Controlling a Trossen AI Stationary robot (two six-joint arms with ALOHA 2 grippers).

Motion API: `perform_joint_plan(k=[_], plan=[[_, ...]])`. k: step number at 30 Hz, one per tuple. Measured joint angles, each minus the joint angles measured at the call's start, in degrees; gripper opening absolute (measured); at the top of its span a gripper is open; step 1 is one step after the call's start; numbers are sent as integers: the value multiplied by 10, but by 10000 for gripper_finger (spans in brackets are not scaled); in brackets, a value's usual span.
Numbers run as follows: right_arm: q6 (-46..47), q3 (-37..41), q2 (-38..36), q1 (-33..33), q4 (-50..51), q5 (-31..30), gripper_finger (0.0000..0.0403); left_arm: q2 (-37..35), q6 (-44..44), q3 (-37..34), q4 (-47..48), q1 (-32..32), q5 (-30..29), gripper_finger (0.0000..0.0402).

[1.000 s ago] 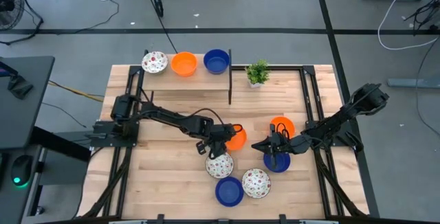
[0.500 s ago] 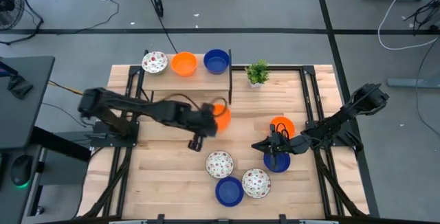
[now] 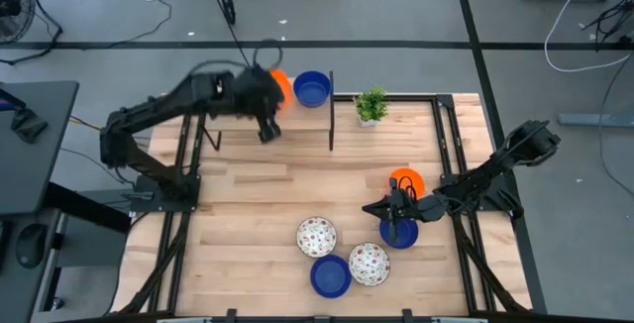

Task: Pick & Place Mini bowls
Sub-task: Stack the orange bowl on top of the orange bowl on the shelf

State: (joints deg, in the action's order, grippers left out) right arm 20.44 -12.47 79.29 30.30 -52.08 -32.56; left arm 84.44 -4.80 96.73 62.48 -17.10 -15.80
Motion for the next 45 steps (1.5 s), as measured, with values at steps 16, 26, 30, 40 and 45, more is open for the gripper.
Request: perform_joint_plan(k=[16,26,30,40,45], plan=[[-70,0,0,-39,-22,-2,6,97,-84,-1,10,-158,74,11],[-75,0,0,-71,-23,0,6,123,-83,-1,38,-160,59,15],[-75,0,0,-71,-23,0,6,125,-79,-1,38,-162,57,13],[-64,0,0,-71,-23,6,6,128,-71,-1,37,-162,54,40],[-64,0,0,-71,-23,6,6,128,-63,-1,37,-162,54,54]])
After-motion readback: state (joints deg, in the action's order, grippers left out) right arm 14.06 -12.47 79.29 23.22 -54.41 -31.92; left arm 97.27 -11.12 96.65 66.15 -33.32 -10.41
